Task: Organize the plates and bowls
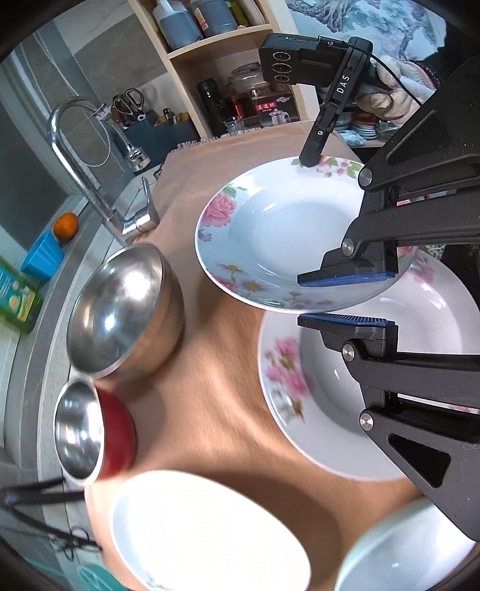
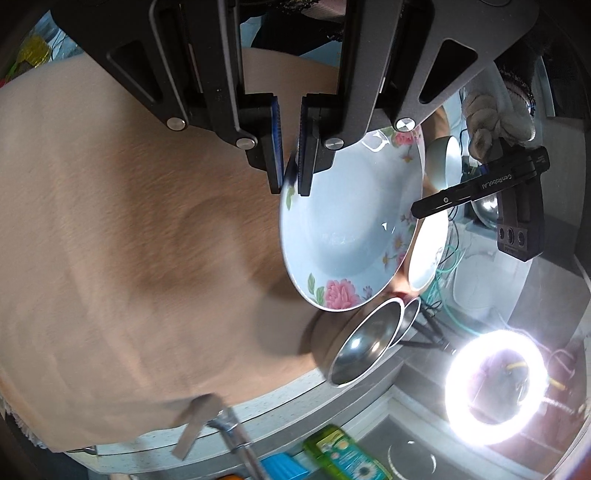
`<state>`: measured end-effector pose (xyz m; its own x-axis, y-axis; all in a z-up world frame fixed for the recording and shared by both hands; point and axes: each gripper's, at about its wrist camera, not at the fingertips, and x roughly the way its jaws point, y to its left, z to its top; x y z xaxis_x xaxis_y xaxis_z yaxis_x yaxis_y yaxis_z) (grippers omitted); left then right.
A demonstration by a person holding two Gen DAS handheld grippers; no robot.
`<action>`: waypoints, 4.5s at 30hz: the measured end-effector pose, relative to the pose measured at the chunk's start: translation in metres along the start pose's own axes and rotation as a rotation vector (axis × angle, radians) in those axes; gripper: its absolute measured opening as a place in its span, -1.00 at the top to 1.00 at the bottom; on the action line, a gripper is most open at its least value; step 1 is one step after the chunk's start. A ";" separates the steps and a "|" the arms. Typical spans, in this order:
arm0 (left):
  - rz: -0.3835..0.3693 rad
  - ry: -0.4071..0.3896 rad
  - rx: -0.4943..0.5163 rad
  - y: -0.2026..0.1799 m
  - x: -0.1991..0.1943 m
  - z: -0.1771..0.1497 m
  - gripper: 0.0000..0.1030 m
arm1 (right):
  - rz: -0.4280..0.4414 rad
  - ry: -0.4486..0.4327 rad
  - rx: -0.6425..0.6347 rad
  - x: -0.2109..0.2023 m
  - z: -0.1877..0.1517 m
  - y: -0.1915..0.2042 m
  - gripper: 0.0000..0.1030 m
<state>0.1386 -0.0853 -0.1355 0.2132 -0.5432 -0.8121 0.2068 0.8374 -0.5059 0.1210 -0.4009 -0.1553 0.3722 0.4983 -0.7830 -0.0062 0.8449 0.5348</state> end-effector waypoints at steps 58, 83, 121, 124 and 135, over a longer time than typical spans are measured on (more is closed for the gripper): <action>0.099 0.074 0.010 0.070 -0.023 -0.036 0.76 | -0.033 0.144 -0.050 0.076 -0.053 0.067 0.82; 0.159 0.084 0.059 0.059 -0.018 -0.036 0.77 | -0.097 0.167 -0.115 0.080 -0.050 0.079 0.73; 0.214 -0.241 -0.071 0.107 -0.139 -0.024 0.74 | -0.038 -0.146 -0.217 0.021 -0.012 0.137 -0.10; 0.221 -0.253 -0.083 0.116 -0.144 -0.019 0.74 | -0.014 -0.168 -0.234 0.021 -0.008 0.149 -0.17; 0.253 -0.250 -0.109 0.166 -0.144 0.014 0.74 | 0.048 -0.085 -0.270 0.058 0.014 0.197 -0.39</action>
<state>0.1559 0.1308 -0.0985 0.4744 -0.3050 -0.8258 0.0176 0.9412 -0.3375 0.1544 -0.2078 -0.0907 0.4423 0.5306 -0.7230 -0.2681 0.8476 0.4580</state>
